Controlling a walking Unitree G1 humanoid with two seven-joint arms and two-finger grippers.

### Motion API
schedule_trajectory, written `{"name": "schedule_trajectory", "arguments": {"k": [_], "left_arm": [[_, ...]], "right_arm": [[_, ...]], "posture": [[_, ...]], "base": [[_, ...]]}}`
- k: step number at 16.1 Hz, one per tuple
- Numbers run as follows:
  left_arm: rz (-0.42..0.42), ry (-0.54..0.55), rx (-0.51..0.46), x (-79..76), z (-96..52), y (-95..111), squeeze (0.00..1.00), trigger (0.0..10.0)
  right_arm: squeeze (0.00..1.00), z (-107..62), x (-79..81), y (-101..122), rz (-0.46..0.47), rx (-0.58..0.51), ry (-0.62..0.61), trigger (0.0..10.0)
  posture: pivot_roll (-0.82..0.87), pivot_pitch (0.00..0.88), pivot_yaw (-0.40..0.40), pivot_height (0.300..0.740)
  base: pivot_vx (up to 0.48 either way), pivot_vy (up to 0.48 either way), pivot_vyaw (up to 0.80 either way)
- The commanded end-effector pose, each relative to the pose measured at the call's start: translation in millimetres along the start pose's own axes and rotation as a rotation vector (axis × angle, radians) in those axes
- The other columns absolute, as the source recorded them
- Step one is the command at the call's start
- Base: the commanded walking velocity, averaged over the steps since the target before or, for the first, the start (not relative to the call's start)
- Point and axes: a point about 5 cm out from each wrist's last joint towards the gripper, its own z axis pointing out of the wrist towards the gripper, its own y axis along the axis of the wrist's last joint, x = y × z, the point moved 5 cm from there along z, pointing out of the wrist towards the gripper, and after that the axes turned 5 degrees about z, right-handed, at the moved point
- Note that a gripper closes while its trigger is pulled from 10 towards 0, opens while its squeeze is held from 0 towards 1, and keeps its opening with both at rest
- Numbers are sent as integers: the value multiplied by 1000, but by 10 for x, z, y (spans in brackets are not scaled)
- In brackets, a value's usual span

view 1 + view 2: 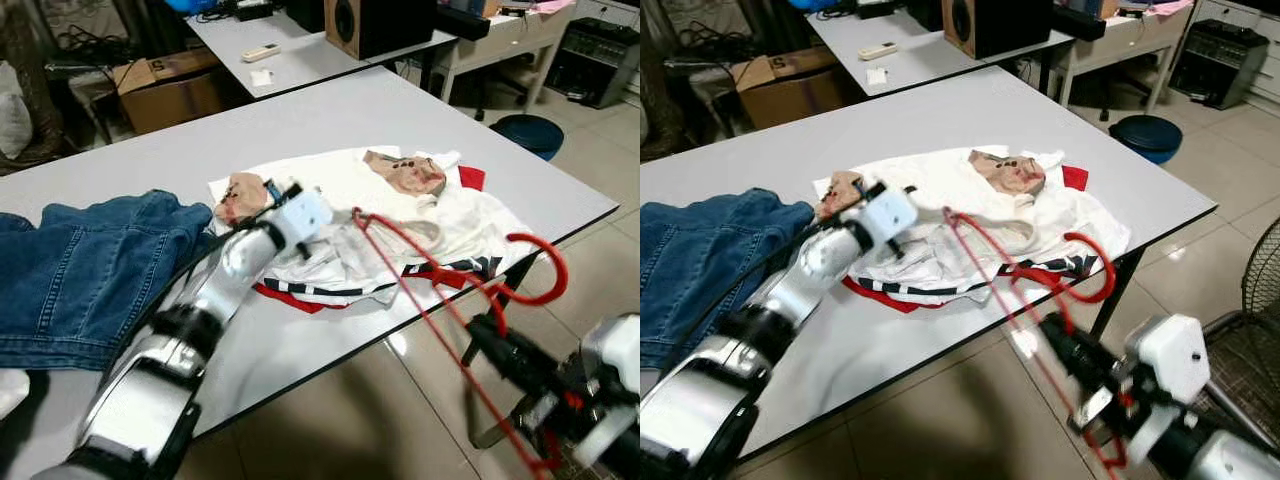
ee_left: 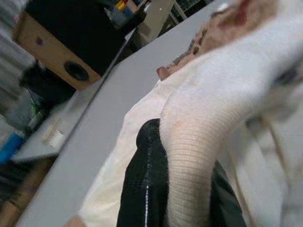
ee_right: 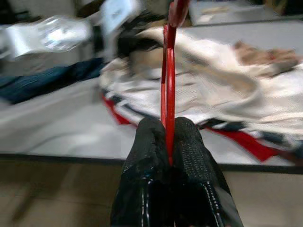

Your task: Hang hanger

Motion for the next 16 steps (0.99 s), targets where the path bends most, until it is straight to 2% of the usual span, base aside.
{"name": "schedule_trajectory", "arguments": {"k": [1, 3, 5, 7, 10, 12, 14, 16], "left_arm": [[-44, 9, 8, 79, 21, 7, 0, 0], [-58, -14, -37, 167, 91, 185, 0, 0], [-66, -29, -72, 253, 95, 289, 0, 0], [-59, -43, -107, 356, 72, 383, 0, 0], [-43, -64, -149, 455, 25, 499, 0, 0], [-49, -70, -174, 496, 12, 590, 0, 0], [-45, -84, -193, 495, 8, 655, 0, 0], [-41, -83, -199, 494, 7, 678, 0, 0]], "right_arm": [[0, -2, 77, 15, 0, 7, 38, 10000], [0, 107, -40, -79, 17, 7, -53, 10000], [0, 204, -157, -139, 35, 1, -141, 10000], [0, 276, -283, -192, 99, -21, -230, 10000], [0, 416, -326, -169, 192, -87, -227, 10000], [0, 549, -360, -258, 241, -55, -192, 10000], [0, 651, -389, -236, 310, -68, -153, 10000], [0, 685, -408, -320, 338, -7, -145, 10000]], "posture": [[-207, 27, 126, 740], [-199, 24, 138, 740], [-185, 19, 146, 740], [-167, 14, 153, 740], [-146, 12, 162, 740], [-130, 6, 170, 740], [-128, 3, 167, 740], [-128, 4, 166, 740]], "base": [[0, 0, 0], [0, 0, 0], [0, 0, 0], [0, 0, 0], [0, 0, 0], [0, 0, 0], [0, 0, 0], [0, 0, 0]]}}
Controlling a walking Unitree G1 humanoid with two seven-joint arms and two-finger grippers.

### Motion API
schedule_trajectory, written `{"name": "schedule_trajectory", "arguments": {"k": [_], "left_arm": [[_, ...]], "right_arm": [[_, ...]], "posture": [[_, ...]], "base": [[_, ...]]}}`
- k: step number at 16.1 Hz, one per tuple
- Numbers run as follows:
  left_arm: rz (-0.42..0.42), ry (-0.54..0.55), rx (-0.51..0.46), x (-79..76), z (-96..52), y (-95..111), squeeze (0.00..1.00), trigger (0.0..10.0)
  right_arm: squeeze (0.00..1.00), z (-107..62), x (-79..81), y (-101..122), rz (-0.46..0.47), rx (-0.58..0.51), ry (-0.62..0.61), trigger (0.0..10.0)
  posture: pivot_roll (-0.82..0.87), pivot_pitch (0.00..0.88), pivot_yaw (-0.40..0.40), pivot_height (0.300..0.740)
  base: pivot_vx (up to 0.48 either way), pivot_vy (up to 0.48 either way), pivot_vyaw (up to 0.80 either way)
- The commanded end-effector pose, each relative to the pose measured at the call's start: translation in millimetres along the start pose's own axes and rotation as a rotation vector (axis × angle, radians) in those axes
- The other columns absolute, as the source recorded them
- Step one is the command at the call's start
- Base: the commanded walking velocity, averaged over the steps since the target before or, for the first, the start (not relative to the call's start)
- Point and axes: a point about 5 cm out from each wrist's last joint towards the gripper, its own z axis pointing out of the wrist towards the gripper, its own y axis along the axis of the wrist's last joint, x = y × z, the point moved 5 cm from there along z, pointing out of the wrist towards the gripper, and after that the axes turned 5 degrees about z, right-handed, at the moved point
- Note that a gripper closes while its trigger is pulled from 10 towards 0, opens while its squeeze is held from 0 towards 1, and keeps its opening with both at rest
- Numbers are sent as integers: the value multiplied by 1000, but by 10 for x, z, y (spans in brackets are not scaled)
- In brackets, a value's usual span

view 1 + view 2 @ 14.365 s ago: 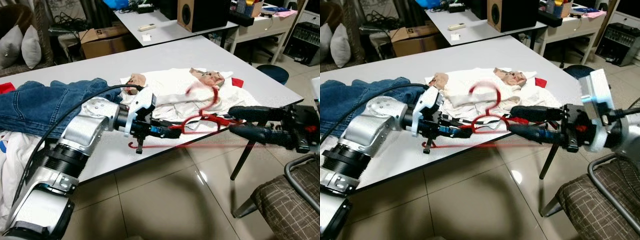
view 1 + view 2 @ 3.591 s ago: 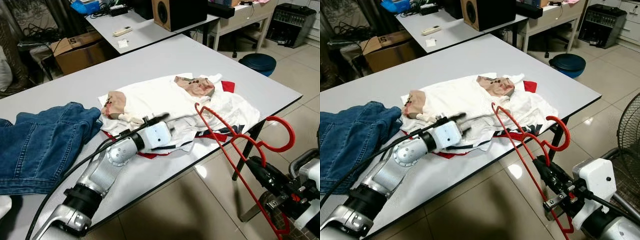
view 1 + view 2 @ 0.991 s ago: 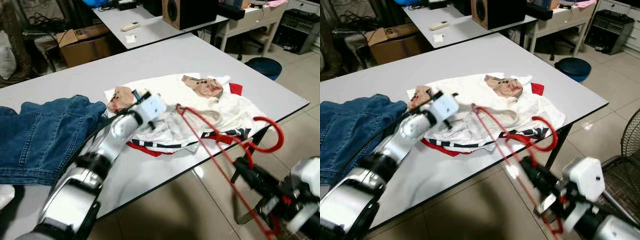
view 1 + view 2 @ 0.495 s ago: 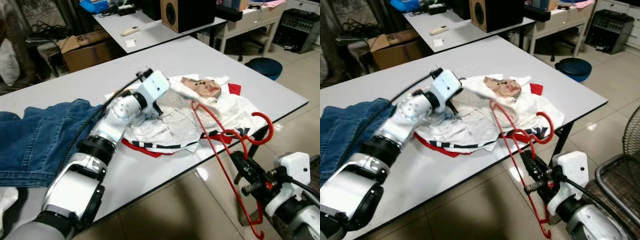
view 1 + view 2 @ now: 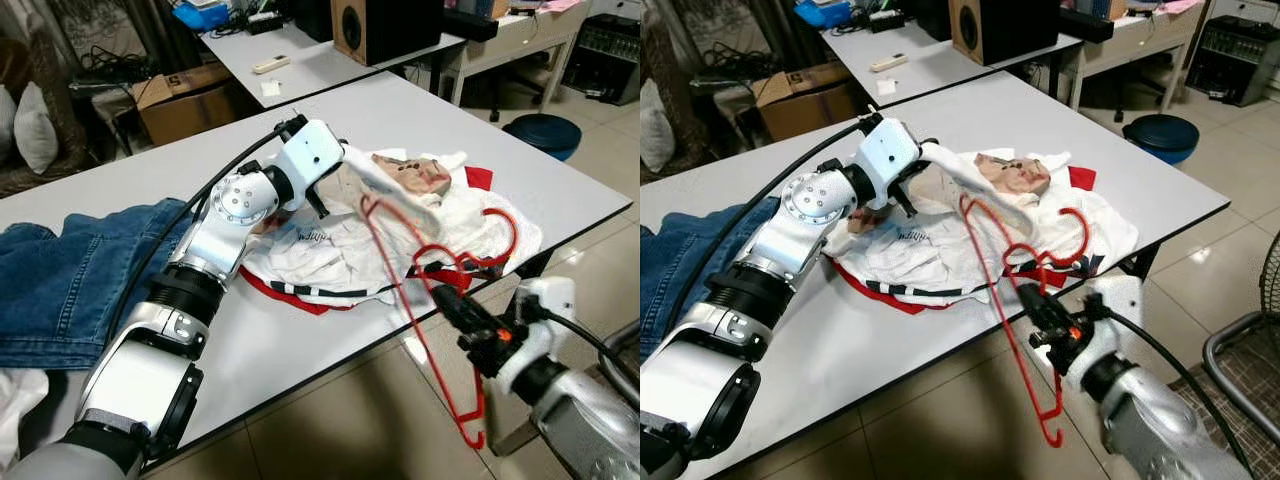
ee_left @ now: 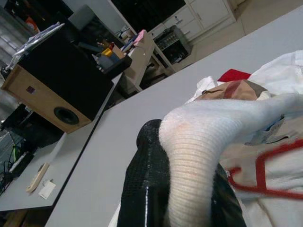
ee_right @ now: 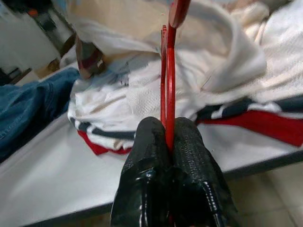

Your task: Hang hanger

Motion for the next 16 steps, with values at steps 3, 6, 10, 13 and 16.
{"name": "schedule_trajectory", "arguments": {"k": [3, 6, 10, 13, 16], "left_arm": [[16, 7, -14, 41, -40, 63, 0, 0], [29, 10, 22, 33, -92, -46, 0, 0], [26, -44, 57, -72, -127, -128, 0, 0], [17, -198, 56, -381, -133, -163, 0, 549], [0, -338, 51, -723, -154, -161, 0, 784]], "right_arm": [[0, 76, -140, 157, 83, -73, -72, 10000], [0, 22, -281, 426, 218, -223, -163, 10000], [0, 6, -516, 819, 563, -432, -246, 10000], [0, 179, -522, 1123, 838, -547, -144, 10000], [0, 497, -609, 1254, 1048, -527, -119, 10000]], "posture": [[-125, 3, 153, 740], [-125, 11, 148, 740], [-124, 17, 150, 740], [-125, 19, 156, 740], [-117, 21, 150, 740]], "base": [[0, 0, 0], [0, 0, 0], [0, 0, 0], [0, 0, 0], [0, 0, 0]]}}
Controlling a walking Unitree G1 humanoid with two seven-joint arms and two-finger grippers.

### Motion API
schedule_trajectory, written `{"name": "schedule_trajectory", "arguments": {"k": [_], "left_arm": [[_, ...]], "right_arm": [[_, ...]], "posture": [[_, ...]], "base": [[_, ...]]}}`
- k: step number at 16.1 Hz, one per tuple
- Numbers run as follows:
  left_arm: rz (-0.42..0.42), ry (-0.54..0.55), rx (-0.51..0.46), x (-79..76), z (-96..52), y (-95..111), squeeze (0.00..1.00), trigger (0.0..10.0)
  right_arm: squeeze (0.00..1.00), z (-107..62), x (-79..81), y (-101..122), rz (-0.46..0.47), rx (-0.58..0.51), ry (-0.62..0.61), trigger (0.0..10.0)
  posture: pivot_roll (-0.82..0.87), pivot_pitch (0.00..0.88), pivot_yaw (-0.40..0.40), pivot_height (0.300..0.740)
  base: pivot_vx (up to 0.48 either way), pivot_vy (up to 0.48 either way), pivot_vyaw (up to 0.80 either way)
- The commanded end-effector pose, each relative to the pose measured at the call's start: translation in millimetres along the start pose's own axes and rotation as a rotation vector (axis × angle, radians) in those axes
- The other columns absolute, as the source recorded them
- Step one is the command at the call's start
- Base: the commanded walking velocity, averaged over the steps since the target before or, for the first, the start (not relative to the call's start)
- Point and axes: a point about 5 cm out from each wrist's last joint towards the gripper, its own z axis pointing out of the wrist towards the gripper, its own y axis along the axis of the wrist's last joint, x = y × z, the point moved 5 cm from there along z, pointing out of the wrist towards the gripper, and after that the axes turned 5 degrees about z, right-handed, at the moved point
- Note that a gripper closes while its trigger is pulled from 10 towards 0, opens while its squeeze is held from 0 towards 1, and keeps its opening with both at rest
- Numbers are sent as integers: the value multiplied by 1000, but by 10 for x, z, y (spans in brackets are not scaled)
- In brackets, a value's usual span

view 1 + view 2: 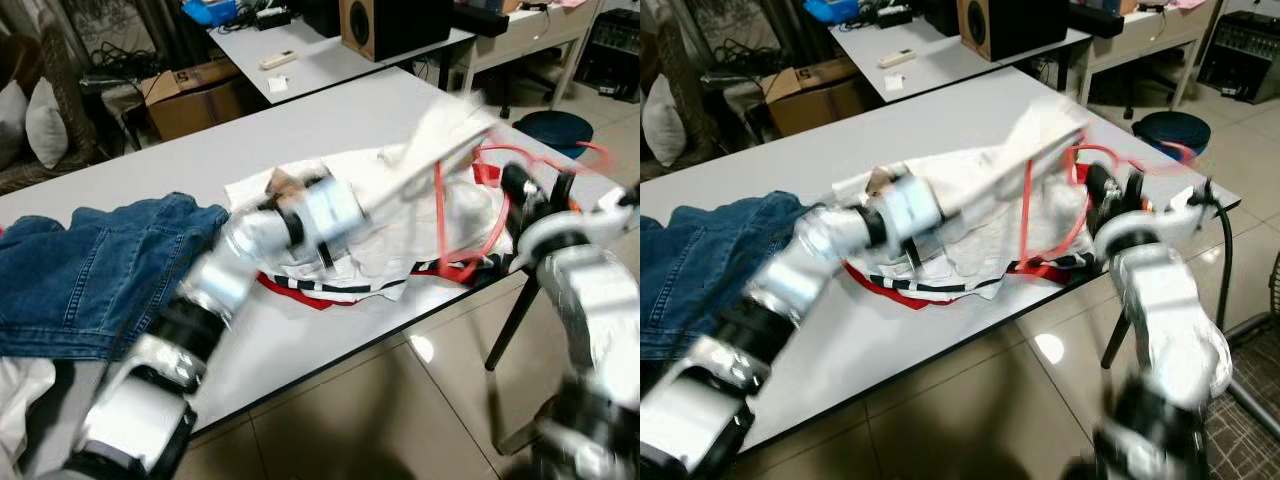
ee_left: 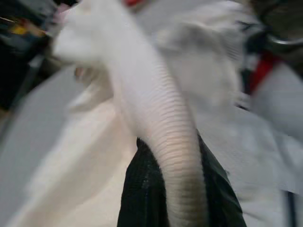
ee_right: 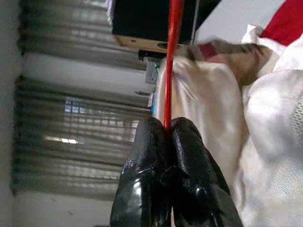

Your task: Hang hanger

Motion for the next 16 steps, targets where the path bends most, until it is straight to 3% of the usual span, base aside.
{"name": "schedule_trajectory", "arguments": {"k": [1, 3, 5, 9, 10, 11, 12, 13, 14, 16], "left_arm": [[-1, -12, 17, -2, -50, -37, 0, 1098], [-89, -44, -25, -75, -55, 24, 0, 745], [-209, -70, -108, -117, -87, 210, 0, 39], [-278, -139, -202, -243, -116, 506, 0, 0], [-272, -162, -215, -294, -125, 577, 0, 824], [-272, -176, -222, -320, -130, 609, 0, 824], [-271, -197, -230, -374, -134, 677, 0, 2157], [-283, -209, -238, -407, -134, 728, 0, 2353], [-319, -219, -260, -434, -125, 800, 0, 1843], [-375, -181, -289, -404, -58, 881, 0, 2314]], "right_arm": [[0, 45, -38, 57, 55, -26, -30, 10000], [0, 167, -44, 39, 68, -11, -52, 10000], [0, 329, -81, 37, 19, 7, -96, 10000], [0, 455, -96, 55, 35, -30, -123, 10000], [0, 484, -98, 55, 13, -38, -130, 10000], [0, 495, -101, 59, 10, -43, -134, 10000], [0, 518, -104, 82, -13, -60, -140, 10000], [0, 528, -105, 95, -36, -70, -144, 10000], [0, 534, -106, 105, -38, -77, -146, 10000], [0, 535, -108, 92, -46, -78, -145, 10000]], "posture": [[-116, 22, 148, 740], [-111, 28, 141, 740], [-100, 30, 131, 740], [-85, 30, 125, 740], [-83, 31, 127, 740], [-83, 31, 127, 740], [-82, 32, 131, 740], [-82, 34, 133, 740], [-82, 34, 134, 740], [-84, 34, 138, 740]], "base": [[0, 0, 0], [0, 0, 0], [0, 0, 0], [0, 0, 0], [0, 0, 0], [0, 0, 0], [0, 0, 0], [0, 0, 0], [0, 0, 0], [0, 0, 0]]}}
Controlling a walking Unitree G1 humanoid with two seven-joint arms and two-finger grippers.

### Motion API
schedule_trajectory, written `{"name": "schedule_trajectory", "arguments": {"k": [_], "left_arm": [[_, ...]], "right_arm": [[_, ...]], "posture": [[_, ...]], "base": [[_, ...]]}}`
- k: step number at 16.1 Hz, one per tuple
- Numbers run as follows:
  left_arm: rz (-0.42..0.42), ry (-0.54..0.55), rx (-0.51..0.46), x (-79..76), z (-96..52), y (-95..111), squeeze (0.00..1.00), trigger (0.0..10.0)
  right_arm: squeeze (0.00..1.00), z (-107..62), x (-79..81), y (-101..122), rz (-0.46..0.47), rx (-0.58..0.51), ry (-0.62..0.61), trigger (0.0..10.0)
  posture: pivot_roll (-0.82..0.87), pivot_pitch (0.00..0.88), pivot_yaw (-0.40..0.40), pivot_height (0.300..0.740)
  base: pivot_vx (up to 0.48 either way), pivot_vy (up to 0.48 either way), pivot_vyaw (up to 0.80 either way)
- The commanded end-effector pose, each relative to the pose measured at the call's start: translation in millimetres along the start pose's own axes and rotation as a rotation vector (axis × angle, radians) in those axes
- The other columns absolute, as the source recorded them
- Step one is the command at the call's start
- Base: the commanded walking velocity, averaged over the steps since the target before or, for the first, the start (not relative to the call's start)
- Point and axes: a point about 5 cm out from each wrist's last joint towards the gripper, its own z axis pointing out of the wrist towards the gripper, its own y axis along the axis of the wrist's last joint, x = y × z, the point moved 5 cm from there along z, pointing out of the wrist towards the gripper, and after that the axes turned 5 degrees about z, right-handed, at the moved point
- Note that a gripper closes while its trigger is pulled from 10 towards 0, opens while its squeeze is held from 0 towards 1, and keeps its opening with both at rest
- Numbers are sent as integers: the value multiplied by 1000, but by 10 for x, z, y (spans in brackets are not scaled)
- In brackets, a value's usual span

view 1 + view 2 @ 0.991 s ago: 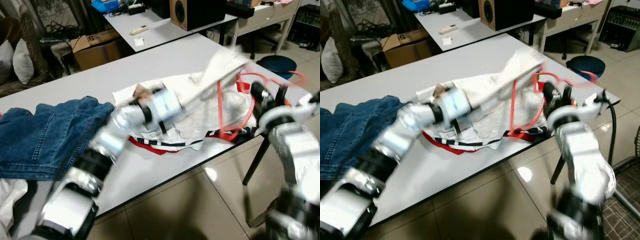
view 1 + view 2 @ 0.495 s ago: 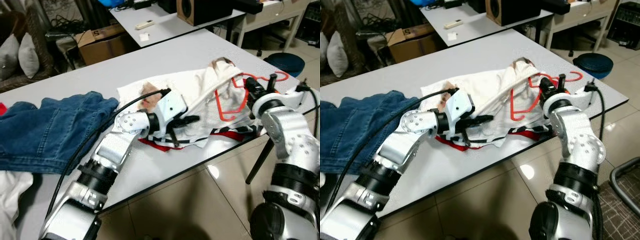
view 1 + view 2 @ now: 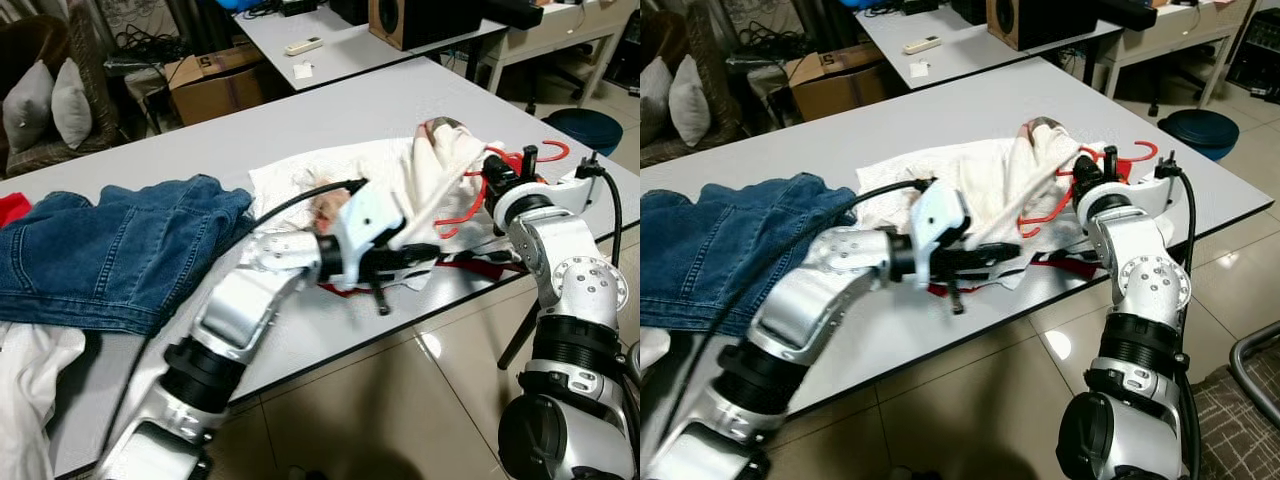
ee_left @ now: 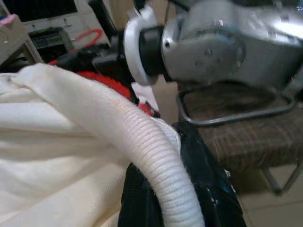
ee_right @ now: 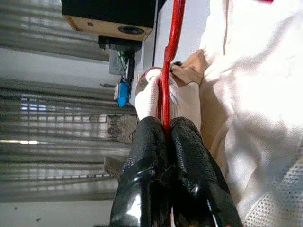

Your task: Hang hanger

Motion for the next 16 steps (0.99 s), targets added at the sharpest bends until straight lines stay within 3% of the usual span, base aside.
{"name": "schedule_trajectory", "arguments": {"k": [1, 3, 4, 5, 6, 8, 11, 16], "left_arm": [[-21, 45, -32, 67, 7, 59, 0, 2392], [-95, 43, -88, 85, 79, 217, 0, 2118], [-52, 98, -27, 167, 95, 154, 0, 1804], [103, 193, 101, 322, 70, -11, 0, 1804], [177, 229, 150, 404, 45, -80, 0, 1843], [121, 220, 111, 399, 55, -21, 0, 1529], [-13, 123, 23, 206, 112, 116, 0, 510], [-62, 57, 12, 67, 150, 143, 0, 196]], "right_arm": [[0, 9, 75, 62, -30, -38, 12, 10000], [0, 7, 39, 48, -60, -41, 2, 10000], [0, 4, 10, 67, -78, -52, -10, 10000], [0, 0, 4, 80, -79, -56, -11, 10000], [0, -6, 4, 94, -74, -60, -8, 10000], [0, -12, -4, 114, -71, -68, -9, 10000], [0, -1, 8, 109, -50, -74, -4, 10000], [0, 48, 64, 34, -19, -60, 14, 10000]], "posture": [[-85, 35, 139, 740], [-86, 35, 141, 740], [-87, 34, 143, 740], [-88, 35, 144, 740], [-89, 36, 145, 740], [-90, 37, 146, 740], [-85, 36, 144, 740], [-73, 32, 130, 740]], "base": [[0, 0, 0], [0, 0, 0], [0, 0, 0], [0, 0, 0], [0, 0, 0], [0, 0, 0], [0, 0, 0], [0, 0, 0]]}}
